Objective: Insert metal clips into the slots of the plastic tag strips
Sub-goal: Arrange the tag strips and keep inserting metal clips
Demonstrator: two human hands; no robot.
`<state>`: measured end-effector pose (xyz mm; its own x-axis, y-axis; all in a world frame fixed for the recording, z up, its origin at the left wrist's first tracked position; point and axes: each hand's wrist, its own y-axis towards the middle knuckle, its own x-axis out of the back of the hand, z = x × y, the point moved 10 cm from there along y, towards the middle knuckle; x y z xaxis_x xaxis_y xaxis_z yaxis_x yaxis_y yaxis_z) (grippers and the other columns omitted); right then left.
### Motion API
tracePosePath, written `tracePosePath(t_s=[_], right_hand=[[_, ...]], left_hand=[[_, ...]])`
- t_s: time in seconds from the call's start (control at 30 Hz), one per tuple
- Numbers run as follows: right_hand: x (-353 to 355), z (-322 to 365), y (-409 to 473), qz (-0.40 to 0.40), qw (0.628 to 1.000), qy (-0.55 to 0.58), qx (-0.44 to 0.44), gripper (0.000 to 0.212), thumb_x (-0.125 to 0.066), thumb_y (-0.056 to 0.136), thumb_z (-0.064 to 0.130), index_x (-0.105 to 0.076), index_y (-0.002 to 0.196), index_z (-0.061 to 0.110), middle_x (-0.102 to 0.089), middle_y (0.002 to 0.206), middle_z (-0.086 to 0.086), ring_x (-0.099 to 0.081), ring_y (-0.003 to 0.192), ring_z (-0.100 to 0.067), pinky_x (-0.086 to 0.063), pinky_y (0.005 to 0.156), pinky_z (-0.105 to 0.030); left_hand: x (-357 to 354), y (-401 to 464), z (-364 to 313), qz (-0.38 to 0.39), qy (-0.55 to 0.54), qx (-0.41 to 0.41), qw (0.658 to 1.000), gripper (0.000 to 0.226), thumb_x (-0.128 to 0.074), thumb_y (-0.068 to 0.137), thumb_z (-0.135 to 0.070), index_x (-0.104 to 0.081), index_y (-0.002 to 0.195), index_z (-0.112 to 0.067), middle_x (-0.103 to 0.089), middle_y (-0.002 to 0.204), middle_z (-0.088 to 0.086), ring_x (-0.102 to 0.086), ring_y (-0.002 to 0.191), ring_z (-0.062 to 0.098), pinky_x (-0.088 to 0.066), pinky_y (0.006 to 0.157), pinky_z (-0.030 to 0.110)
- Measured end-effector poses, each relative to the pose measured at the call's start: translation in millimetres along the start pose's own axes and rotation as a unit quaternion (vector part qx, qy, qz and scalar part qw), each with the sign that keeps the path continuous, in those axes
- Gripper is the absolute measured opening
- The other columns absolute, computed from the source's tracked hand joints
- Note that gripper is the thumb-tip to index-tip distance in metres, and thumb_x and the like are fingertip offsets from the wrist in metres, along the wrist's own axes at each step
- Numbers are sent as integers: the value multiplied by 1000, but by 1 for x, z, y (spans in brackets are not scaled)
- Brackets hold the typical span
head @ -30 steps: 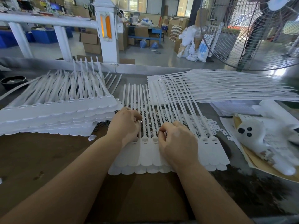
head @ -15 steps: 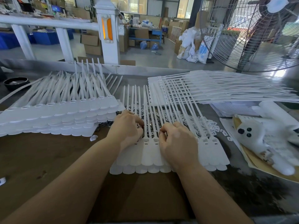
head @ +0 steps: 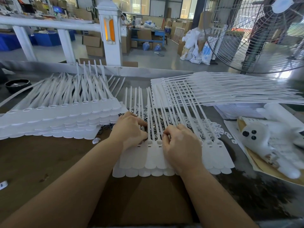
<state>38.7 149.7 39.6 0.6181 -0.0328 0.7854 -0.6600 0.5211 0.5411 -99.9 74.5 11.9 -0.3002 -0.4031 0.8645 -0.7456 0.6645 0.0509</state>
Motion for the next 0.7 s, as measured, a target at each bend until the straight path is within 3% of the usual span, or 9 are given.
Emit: tracePosePath(t_s=[0.33,0.5,0.6,0.7], right_hand=[[-1,-1,0,11,1000,6,-3,14,-53,88,20,-63,82,13,-50,72,3,-42,66,-14,-29,61,-25],[-2,-1,0,16,1000,2,1,15,-52,89,22,-63,86,14,-54,77,1,-41,69,-13,-29,62,-24],[-3,-1,0,17,1000,4,3,15,-51,90,23,-64,88,14,-57,80,0,-42,71,-13,-30,63,-25],[-1,-2,-1,12,1000,6,2,14,-53,89,22,-64,87,13,-58,79,-1,-42,69,-13,-31,63,-25]], left_hand=[[11,3,-6,-116,11,21,993,15,-59,89,-22,-69,100,-23,-51,114,5,-50,107,25,-44,93,37],[25,-4,0,-185,-100,20,977,9,-62,88,-18,-70,94,-18,-58,99,-2,-52,82,12,-37,72,21],[23,-6,5,-155,-182,16,971,7,-66,86,-18,-71,91,-21,-62,79,-13,-55,72,0,-37,63,14],[18,-10,5,-112,-221,8,969,5,-69,84,-20,-69,85,-25,-62,74,-18,-57,75,-5,-38,64,9]])
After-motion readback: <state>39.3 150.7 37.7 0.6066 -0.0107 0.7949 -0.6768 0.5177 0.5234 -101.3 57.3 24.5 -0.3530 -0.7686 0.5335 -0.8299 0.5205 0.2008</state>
